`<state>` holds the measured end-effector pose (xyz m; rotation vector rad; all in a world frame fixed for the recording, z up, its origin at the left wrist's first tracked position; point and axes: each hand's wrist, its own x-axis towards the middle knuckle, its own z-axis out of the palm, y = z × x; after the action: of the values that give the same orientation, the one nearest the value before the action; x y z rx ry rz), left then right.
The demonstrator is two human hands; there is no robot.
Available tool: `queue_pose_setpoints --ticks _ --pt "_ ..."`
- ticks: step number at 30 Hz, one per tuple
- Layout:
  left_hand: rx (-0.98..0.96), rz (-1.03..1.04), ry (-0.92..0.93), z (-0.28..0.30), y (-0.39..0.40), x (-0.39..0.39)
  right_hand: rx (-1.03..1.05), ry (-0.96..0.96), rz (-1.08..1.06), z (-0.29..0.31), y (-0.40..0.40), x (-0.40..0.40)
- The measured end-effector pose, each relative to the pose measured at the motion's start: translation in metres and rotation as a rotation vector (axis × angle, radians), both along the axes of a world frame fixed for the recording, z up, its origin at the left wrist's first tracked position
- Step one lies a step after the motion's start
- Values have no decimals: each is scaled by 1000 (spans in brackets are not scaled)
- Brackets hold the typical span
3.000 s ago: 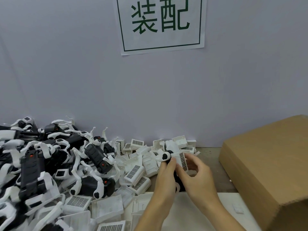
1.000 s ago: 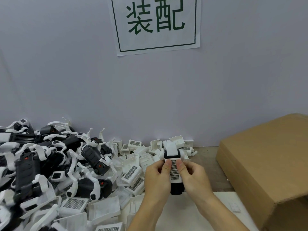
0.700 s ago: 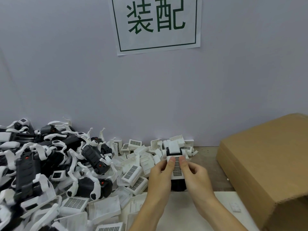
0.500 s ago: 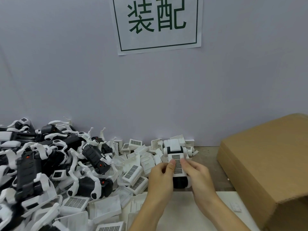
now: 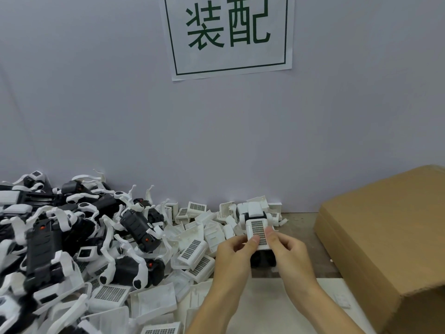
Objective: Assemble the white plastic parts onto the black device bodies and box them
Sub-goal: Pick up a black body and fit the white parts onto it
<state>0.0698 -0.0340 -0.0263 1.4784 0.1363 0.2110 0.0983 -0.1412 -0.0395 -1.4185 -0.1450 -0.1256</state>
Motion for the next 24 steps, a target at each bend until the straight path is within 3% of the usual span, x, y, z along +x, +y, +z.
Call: queue_pose_setpoints --ticks 8,14,21,24 --pt "40 98 30 -4 4 4 -139 -144 3 5 1 -5" --pt "-92 148 25 -4 3 4 -123 -112 -103 0 7 -3" --pt "-306 117 37 2 4 3 -446 -252 -71 -2 6 -10" --pt "-295 96 1 4 4 4 -358 -237 -151 1 5 -8"
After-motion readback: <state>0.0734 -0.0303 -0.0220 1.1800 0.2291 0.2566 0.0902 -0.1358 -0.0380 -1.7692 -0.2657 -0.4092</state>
